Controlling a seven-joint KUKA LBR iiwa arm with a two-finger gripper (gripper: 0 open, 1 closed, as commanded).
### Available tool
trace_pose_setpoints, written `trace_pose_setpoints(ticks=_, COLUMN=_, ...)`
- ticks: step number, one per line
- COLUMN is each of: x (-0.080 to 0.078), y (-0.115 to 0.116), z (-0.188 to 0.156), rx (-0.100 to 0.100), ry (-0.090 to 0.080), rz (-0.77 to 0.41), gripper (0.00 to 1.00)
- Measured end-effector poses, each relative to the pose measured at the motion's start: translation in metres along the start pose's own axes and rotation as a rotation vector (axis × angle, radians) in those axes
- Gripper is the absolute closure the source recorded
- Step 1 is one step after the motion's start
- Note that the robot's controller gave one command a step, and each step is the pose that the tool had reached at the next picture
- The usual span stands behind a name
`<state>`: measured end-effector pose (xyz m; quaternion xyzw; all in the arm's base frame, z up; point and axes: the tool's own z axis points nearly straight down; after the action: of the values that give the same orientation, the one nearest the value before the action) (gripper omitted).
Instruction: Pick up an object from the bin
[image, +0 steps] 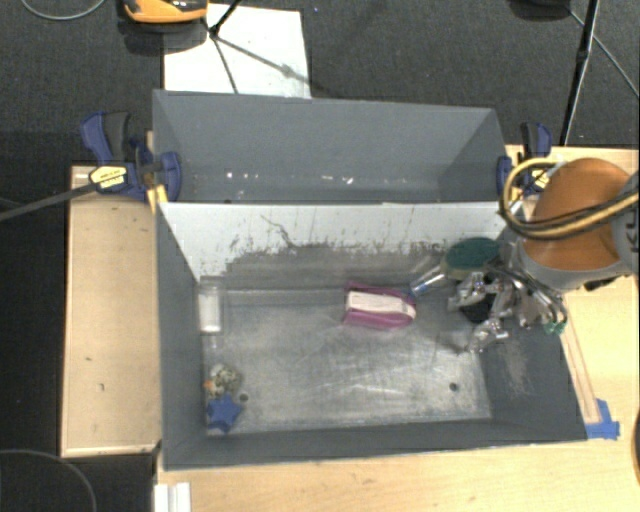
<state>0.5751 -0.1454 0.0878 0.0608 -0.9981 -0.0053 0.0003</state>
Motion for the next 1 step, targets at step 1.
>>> trace_pose_setpoints(ticks=1, x=-0.0014, y=-0.0003, z=-0.0143, rx=0.009, ry=-0.006, rz=-0.033, gripper=1.0)
